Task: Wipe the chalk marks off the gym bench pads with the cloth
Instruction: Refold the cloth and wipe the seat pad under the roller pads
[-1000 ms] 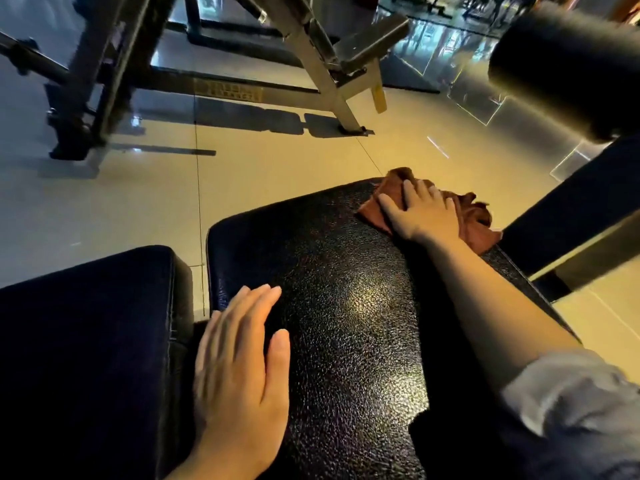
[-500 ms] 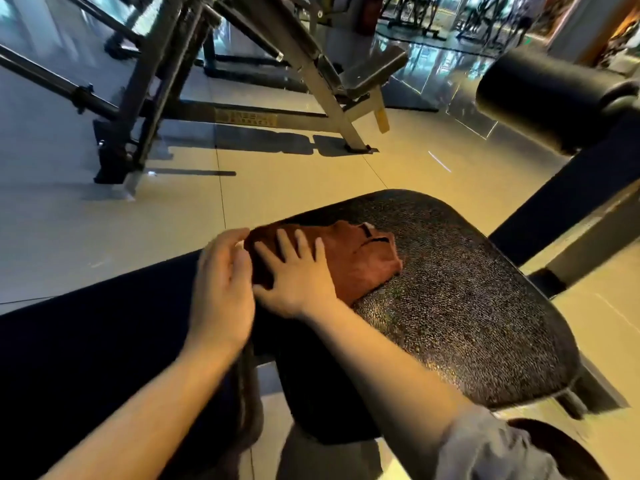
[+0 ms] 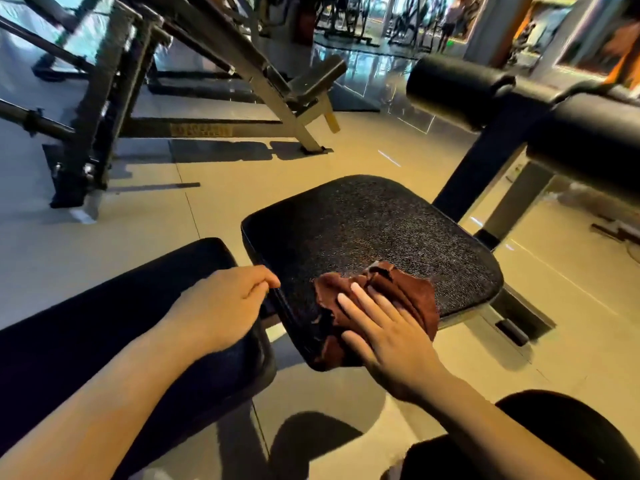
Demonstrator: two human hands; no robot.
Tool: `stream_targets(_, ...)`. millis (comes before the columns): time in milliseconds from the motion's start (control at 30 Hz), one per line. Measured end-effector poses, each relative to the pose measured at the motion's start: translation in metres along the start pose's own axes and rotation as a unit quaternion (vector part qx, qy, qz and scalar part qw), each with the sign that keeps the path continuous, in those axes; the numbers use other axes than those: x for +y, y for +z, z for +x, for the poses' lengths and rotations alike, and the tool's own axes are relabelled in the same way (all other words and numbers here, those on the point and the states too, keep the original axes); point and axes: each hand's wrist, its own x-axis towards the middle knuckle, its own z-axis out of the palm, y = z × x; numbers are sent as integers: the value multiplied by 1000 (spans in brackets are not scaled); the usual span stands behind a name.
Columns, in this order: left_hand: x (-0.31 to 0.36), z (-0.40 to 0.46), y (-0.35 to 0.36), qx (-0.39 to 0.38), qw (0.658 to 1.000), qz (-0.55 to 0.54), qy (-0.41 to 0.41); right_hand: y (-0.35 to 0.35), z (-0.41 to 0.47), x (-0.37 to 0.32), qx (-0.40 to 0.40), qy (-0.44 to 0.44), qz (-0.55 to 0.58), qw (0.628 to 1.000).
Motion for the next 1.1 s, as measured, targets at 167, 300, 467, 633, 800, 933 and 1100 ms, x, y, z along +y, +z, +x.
stream_targets(167, 14, -11, 1, 14, 993, 91, 68, -4, 39, 102, -42, 176, 7, 983)
stream_targets(300, 29, -19, 4, 31, 981, 144, 125, -10, 46, 101, 11, 289, 26, 957)
stream_targets(467, 51, -8, 20, 34, 966, 181, 182, -9, 22, 27, 46, 235, 24, 971)
stream_targets(633, 57, -2, 46, 19, 939, 263, 222, 2, 8, -34, 41, 124, 60, 990)
stream_targets(800, 46, -1, 64, 22, 951, 227, 209, -1, -5, -38, 73, 87, 218, 969)
stream_targets(933, 33, 3, 76, 29, 948, 206, 241, -19, -18, -48, 115, 93, 312, 939)
stream_targets(1100, 35, -2, 74, 107, 921, 196, 319, -25, -29, -58, 85, 138, 354, 921)
